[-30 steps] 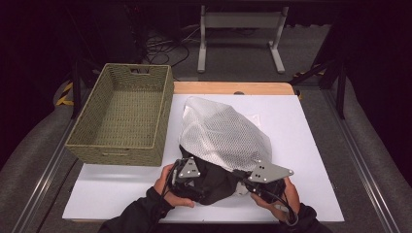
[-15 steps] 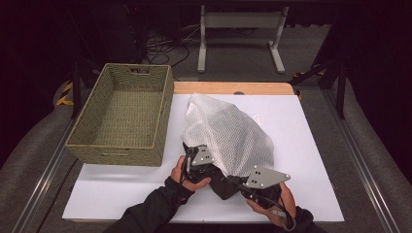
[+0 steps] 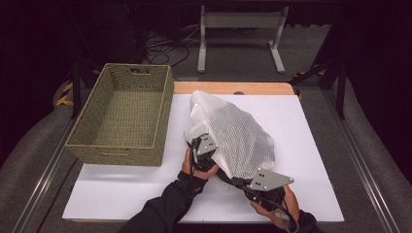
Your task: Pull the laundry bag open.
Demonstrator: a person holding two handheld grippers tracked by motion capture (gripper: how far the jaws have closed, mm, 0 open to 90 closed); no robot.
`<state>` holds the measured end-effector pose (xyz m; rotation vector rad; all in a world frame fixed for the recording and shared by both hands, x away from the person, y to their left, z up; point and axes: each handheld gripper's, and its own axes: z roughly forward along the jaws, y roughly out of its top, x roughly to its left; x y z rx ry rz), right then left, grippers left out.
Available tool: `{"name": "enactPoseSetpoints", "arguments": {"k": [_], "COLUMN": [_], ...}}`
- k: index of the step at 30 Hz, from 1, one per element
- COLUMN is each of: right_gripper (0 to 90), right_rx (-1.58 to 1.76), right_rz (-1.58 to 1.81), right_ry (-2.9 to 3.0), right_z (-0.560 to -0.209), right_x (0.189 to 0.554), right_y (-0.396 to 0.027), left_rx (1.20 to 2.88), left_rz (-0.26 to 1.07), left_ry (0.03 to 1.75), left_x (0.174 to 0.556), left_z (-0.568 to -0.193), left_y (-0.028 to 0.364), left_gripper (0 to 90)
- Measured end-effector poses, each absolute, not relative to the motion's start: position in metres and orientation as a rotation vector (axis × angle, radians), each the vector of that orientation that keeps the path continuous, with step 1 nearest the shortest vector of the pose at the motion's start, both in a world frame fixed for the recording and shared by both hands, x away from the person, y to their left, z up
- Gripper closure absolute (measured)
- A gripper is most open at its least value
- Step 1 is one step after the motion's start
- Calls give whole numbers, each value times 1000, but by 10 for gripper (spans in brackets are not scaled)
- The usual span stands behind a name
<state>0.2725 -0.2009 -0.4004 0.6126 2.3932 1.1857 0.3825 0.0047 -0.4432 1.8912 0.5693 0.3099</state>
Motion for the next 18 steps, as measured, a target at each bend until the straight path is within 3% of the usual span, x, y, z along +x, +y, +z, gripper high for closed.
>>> {"name": "enactPoseSetpoints", "arguments": {"k": [5,8,9,11,18], "right_gripper": [898,898,898,898,897], "right_rx": [644,643,646,652,679], "right_rz": [1147,1149,1158,1169,1222], "right_ry": [2407,2399,2391,2375,2308], "right_z": [-409,-406,-404,-400,-386], "right_x": [276,276,275,274,272], "right_y": [-208,-210,-211,-213,-225], "left_rx": [1965,1980,1982,1990,2039], "left_rz": [231,197,174,225,354], "left_ry": [462,444,456,486,576], "left_x": [368,362,359,347,341], "left_z": [-437,-432,-430,-424,-425], "left_y": [29,45,52,73,101], "left_gripper": [567,504,444,356,313]}}
